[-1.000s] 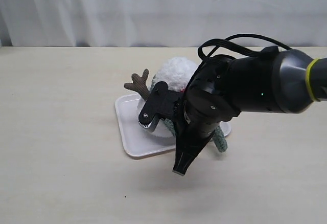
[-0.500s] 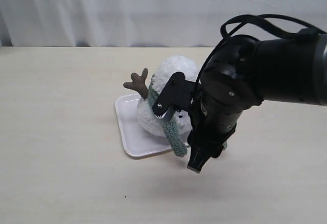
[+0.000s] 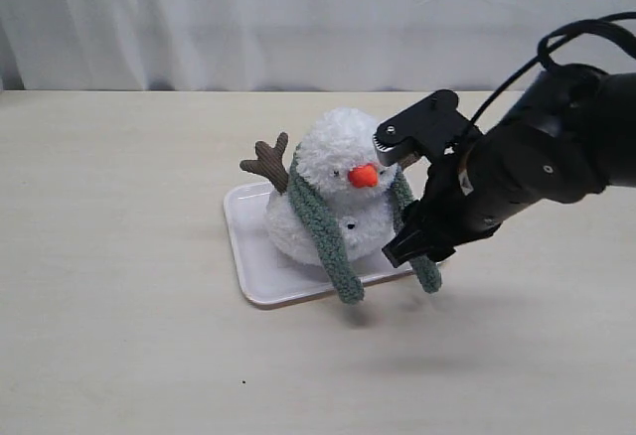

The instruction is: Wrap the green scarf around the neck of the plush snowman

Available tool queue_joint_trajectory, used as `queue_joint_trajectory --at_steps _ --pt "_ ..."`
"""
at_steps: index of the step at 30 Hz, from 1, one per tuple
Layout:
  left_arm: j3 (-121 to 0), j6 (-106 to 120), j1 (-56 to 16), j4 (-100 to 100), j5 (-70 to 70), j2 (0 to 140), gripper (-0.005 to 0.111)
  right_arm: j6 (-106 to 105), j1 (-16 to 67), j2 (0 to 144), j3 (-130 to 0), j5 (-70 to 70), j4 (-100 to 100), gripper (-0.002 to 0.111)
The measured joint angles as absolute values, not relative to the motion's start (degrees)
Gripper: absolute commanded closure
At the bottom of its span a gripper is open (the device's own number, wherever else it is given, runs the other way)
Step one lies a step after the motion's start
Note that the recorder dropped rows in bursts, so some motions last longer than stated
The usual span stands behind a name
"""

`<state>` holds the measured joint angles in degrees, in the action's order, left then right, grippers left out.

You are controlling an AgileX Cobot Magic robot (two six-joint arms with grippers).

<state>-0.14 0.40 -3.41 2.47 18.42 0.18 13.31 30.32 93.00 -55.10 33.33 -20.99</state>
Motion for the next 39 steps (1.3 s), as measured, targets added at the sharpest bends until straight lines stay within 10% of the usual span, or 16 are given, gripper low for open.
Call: queue_joint_trajectory --at_steps 9,20,39 --pt "-0.14 0.40 -3.41 2.47 18.42 0.18 0.107 13.31 28.22 94.16 -47.66 17.45 -17.78 0.046" --pt "-0.14 0.40 -3.41 2.47 18.42 0.18 0.107 13.31 28.22 98.22 -47.47 14.51 -17.64 0.104" --pt "-0.14 0.40 -3.41 2.47 18.42 0.18 0.107 13.31 28.22 96.56 -47.47 13.76 1.55 0.104"
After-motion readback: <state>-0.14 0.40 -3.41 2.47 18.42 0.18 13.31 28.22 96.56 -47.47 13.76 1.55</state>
